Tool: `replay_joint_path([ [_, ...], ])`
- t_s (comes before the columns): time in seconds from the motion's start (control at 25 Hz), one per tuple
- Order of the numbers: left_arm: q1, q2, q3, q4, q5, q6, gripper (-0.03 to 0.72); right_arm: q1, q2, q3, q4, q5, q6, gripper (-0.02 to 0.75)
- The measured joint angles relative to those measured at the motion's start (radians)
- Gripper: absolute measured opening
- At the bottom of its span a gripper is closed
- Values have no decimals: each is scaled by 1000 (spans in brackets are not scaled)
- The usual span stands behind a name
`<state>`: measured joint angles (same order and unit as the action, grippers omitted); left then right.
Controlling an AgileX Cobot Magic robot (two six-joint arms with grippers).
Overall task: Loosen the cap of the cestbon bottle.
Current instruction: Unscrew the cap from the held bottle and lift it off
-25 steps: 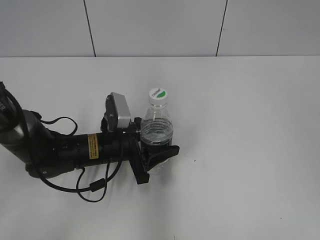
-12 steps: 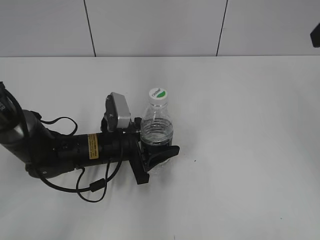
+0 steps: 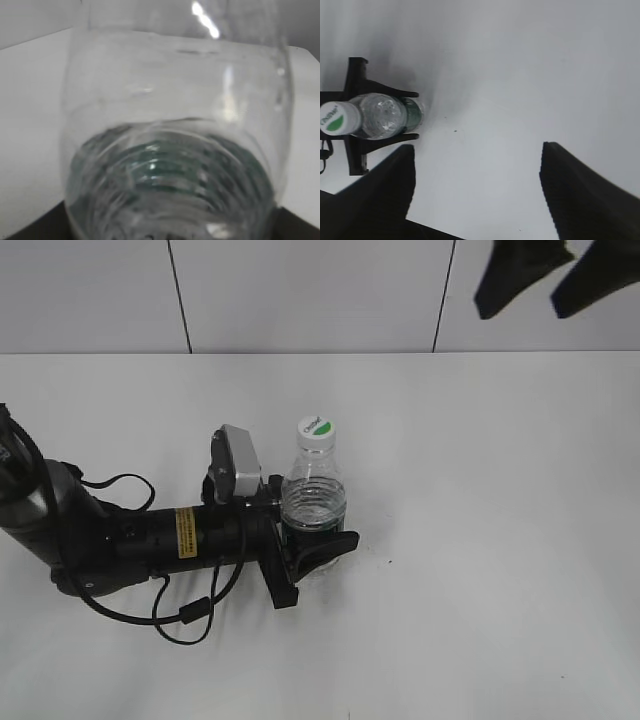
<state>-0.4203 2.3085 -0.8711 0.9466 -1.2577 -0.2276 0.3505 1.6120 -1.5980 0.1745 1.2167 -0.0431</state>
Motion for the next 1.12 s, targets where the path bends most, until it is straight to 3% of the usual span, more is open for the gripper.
replay_joint_path([
  [0.4,0,0,0,0,0,0,400,226,210,-145,0,0,43,589],
  [1.12,0,0,0,0,0,0,400,363,369,-194,0,1,43,589],
])
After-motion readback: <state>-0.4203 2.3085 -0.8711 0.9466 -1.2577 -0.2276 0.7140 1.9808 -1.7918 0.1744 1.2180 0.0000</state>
